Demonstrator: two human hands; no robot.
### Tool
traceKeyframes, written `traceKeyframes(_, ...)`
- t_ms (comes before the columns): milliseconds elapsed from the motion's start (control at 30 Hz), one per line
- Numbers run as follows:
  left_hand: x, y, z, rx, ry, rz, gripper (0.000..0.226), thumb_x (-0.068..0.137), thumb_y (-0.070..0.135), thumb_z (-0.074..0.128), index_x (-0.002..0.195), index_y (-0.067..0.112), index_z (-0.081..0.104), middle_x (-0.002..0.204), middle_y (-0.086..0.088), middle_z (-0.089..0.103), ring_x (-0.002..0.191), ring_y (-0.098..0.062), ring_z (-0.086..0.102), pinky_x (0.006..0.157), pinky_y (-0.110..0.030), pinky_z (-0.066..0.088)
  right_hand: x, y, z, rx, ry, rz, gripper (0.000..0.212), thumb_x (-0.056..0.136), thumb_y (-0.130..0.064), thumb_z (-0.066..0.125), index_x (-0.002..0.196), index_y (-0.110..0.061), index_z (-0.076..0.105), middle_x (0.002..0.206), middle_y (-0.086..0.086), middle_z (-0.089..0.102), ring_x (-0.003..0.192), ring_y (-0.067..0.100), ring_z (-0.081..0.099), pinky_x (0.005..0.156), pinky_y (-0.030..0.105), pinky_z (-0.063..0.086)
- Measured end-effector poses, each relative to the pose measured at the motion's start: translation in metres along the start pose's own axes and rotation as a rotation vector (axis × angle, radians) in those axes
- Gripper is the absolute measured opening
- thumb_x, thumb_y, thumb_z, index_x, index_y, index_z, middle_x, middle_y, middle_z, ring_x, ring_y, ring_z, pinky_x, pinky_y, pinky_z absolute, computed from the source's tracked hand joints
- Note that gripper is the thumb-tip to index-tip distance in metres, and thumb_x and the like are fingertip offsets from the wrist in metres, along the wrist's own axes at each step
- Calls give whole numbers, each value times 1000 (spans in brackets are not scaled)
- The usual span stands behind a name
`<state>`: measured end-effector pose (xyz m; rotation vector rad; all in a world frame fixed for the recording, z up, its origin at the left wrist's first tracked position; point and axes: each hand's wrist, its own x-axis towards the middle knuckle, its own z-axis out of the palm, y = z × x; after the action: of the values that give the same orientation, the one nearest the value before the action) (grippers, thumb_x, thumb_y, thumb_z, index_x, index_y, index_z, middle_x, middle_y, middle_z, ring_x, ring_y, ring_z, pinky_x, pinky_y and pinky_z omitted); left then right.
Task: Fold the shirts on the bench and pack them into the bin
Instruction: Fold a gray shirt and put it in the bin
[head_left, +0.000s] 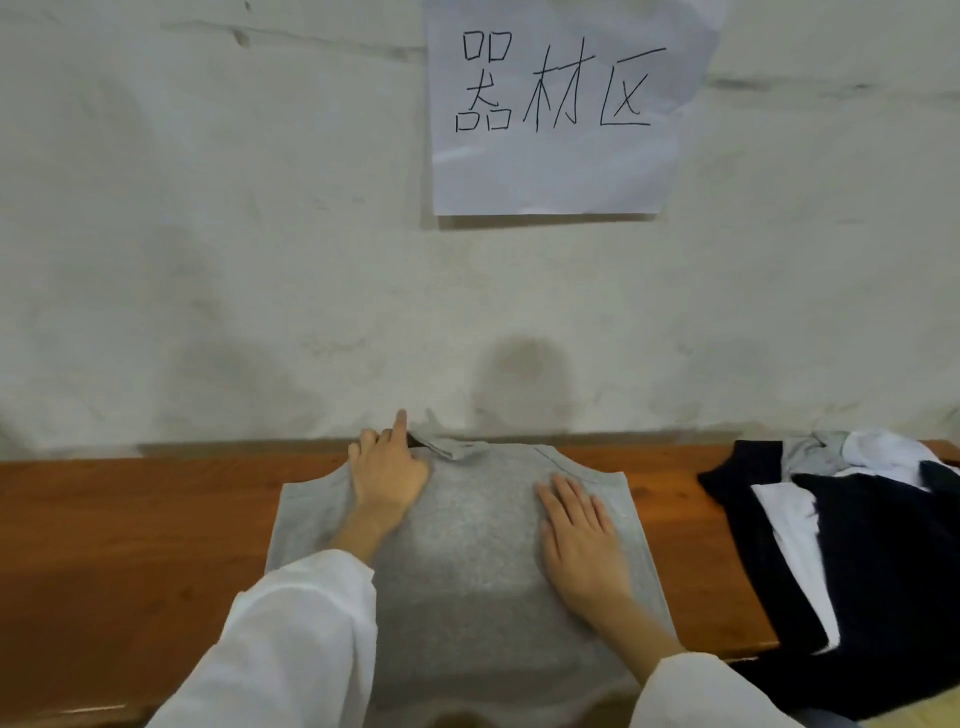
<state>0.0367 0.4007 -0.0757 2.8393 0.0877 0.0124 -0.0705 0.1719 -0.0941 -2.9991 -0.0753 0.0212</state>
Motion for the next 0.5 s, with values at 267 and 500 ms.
traceKeyframes(267, -9, -1, 9, 90, 135, -52, 38, 95, 32, 42, 123, 10, 54, 119, -10, 59, 105, -29, 51, 83, -41, 34, 4, 1, -1, 15, -9, 49, 76, 81, -50, -16, 152, -30, 2, 160, -4, -4, 146, 13, -12, 118, 35, -11)
traceKeyframes(500, -31, -5, 9, 75, 108, 114, 59, 90, 44, 18, 126, 12, 54, 128, -9, 57, 122, -23, 48, 103, -40, 28, -24, -2, 1, 49, 1, 82, 75, 81, -51, -15, 151, -29, 1, 160, -4, -4, 144, 11, -16, 116, 33, -15)
